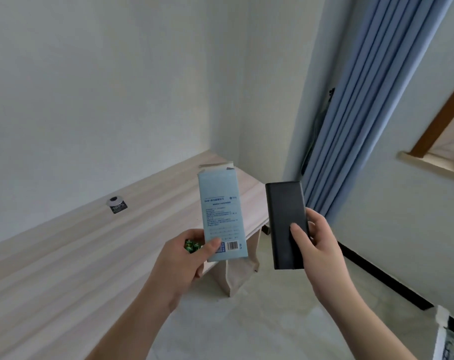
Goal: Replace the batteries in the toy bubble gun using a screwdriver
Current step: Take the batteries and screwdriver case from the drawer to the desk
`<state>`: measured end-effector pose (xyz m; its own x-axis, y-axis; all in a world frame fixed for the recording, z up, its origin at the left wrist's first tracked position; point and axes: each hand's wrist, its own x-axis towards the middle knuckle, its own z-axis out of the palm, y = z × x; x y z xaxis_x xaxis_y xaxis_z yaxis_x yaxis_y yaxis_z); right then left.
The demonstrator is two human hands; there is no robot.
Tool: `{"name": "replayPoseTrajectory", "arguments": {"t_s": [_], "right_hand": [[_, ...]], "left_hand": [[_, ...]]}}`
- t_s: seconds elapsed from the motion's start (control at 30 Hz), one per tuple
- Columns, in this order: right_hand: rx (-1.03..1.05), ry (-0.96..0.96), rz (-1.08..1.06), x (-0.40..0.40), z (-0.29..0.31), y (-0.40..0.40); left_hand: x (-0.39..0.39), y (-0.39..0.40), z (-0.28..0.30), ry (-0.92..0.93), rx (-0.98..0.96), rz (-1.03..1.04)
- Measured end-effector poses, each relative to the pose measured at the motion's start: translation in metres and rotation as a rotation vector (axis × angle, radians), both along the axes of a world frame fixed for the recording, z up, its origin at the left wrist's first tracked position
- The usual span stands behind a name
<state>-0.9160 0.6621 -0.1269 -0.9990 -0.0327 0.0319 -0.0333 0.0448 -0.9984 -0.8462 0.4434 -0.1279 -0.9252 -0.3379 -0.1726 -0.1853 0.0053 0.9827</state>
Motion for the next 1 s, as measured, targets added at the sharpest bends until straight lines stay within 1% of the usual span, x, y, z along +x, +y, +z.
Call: {"name": "replayPoseTrajectory", "arguments": {"t_s": [0.1,0.3,0.4,0.57,0.73,0.83,1.0], "right_hand": [[-0.003,-0.013,0.046,-0.037,-0.002,-0.035],[0.066,-0.026,0.121,-0.106,-0.002,-0.105],[0.074,-0.048,0.161,-0.136,-0.011,-0.132],[0.144,-0.094,0.224,-0.185,-0.037,-0.16],[0.175,-0.167,0.323,-0.244,-0.079,-0.179],[0.17,-0.278,0.434,-0.281,-0.116,-0.19],[0.264,-0.488,0.606,-0.333,-0.183,-0.206]], "left_hand": [[-0.036,-0.033,-0.007,-0.015,0.034,0.029],[-0.096,-0.098,-0.019,-0.034,0.065,0.09],[-0.118,-0.119,-0.032,-0.067,0.087,0.131],[-0.146,-0.141,-0.06,-0.118,0.116,0.248],[-0.186,-0.156,-0.103,-0.212,0.122,0.368],[-0.209,-0.159,-0.139,-0.317,0.13,0.413],[-0.234,-0.141,-0.184,-0.519,0.16,0.557]]}}
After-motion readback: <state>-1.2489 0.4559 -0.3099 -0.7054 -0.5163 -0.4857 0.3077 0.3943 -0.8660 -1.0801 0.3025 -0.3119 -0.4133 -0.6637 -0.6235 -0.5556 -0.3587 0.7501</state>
